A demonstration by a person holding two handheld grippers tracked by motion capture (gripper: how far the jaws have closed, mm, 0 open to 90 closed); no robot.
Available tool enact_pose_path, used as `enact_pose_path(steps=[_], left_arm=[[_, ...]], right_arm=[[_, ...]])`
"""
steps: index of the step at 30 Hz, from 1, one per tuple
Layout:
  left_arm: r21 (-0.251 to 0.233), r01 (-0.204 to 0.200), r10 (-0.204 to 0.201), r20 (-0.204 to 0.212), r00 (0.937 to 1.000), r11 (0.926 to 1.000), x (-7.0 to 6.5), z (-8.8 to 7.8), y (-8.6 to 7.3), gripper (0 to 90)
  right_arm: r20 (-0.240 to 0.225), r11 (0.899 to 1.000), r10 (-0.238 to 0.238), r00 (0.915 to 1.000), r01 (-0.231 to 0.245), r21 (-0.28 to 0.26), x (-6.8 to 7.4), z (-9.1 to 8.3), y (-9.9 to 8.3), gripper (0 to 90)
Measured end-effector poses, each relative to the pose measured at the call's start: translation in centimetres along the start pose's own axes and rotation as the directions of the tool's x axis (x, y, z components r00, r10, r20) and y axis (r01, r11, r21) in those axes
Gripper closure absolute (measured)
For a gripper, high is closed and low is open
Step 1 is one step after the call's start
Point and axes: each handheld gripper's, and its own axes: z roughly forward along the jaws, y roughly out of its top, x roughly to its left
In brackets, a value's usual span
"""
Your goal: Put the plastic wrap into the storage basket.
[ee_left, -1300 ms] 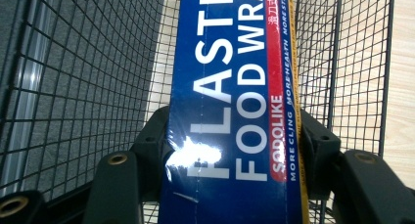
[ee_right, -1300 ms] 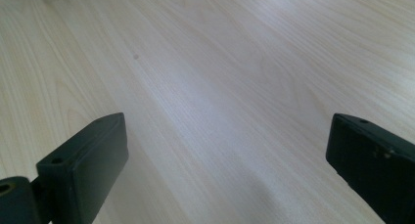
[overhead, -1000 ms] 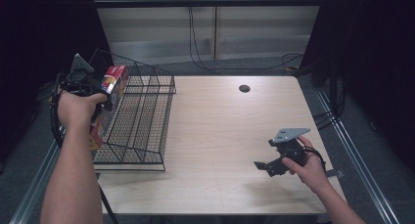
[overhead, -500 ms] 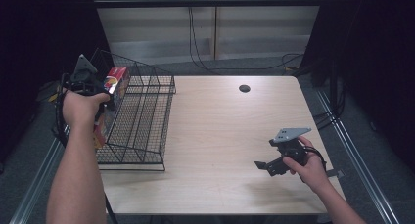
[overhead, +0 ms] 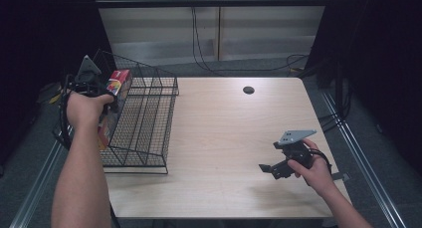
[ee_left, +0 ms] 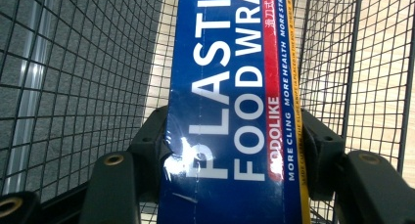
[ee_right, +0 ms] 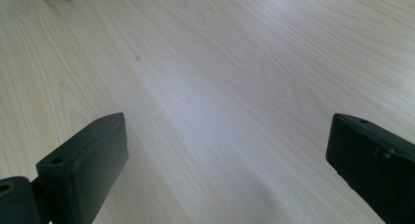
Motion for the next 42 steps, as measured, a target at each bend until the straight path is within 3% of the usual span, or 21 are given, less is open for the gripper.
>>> enact_pose_path(steps=[7,9,10,11,15,17,26,32,34,37,42], left_arm=[[0.003,0.011,-0.011,0.006,0.9999,0.9999,0.2,-0.1,0.0,40.6],[0.007,-0.012,0.012,0.005,0.9999,0.9999,0.4,-0.1,0.0,40.6],[-0.001,0.005,-0.005,0.005,1.0000,1.0000,0.5,-0.1,0.0,40.5],[-0.009,-0.004,0.004,0.003,1.0000,0.9999,0.7,-0.1,-0.1,40.1],[-0.025,0.008,-0.007,0.047,0.9989,0.9997,1.1,-0.3,-0.2,38.8],[-0.033,-0.001,0.002,0.033,0.9994,0.9995,0.8,-0.6,0.0,39.7],[-0.055,0.005,-0.001,0.060,0.9982,0.9985,0.0,-1.4,0.1,36.9],[-0.074,-0.016,0.022,0.082,0.9964,0.9971,-0.8,-2.0,0.2,34.9],[-0.073,-0.040,0.046,0.082,0.9955,0.9966,-1.0,-2.1,0.2,34.7],[-0.078,-0.032,0.040,0.100,0.9942,0.9964,-1.5,-2.0,0.2,32.8],[-0.083,-0.055,0.065,0.123,0.9902,0.9950,-2.3,-1.8,0.1,30.7]], right_arm=[[-0.003,1.000,-0.003,1.0000,0.003,-0.001,-0.1,0.0,0.0,1.8],[-0.005,1.000,-0.002,1.0000,0.002,-0.001,0.0,0.0,0.0,1.8],[-0.006,1.000,0.000,1.0000,0.000,-0.001,0.0,0.0,0.0,1.8],[-0.005,1.000,-0.001,1.0000,0.001,-0.002,-0.1,0.0,0.0,1.8],[-0.007,1.000,0.001,1.0000,-0.001,-0.004,-0.1,0.0,0.0,1.8],[-0.007,1.000,0.001,1.0000,-0.001,0.000,-0.1,0.0,0.0,1.8],[0.001,1.000,0.000,1.0000,0.000,-0.004,0.0,-0.1,-0.1,1.8],[0.005,1.000,0.004,1.0000,-0.004,-0.006,0.0,-0.2,-0.1,1.8],[0.002,1.000,0.009,1.0000,-0.009,-0.010,0.0,-0.3,-0.1,1.7],[0.001,1.000,0.004,1.0000,-0.004,-0.012,0.0,-0.1,0.0,1.8],[-0.002,1.000,0.003,1.0000,-0.003,-0.013,0.0,-0.3,0.0,1.8]])
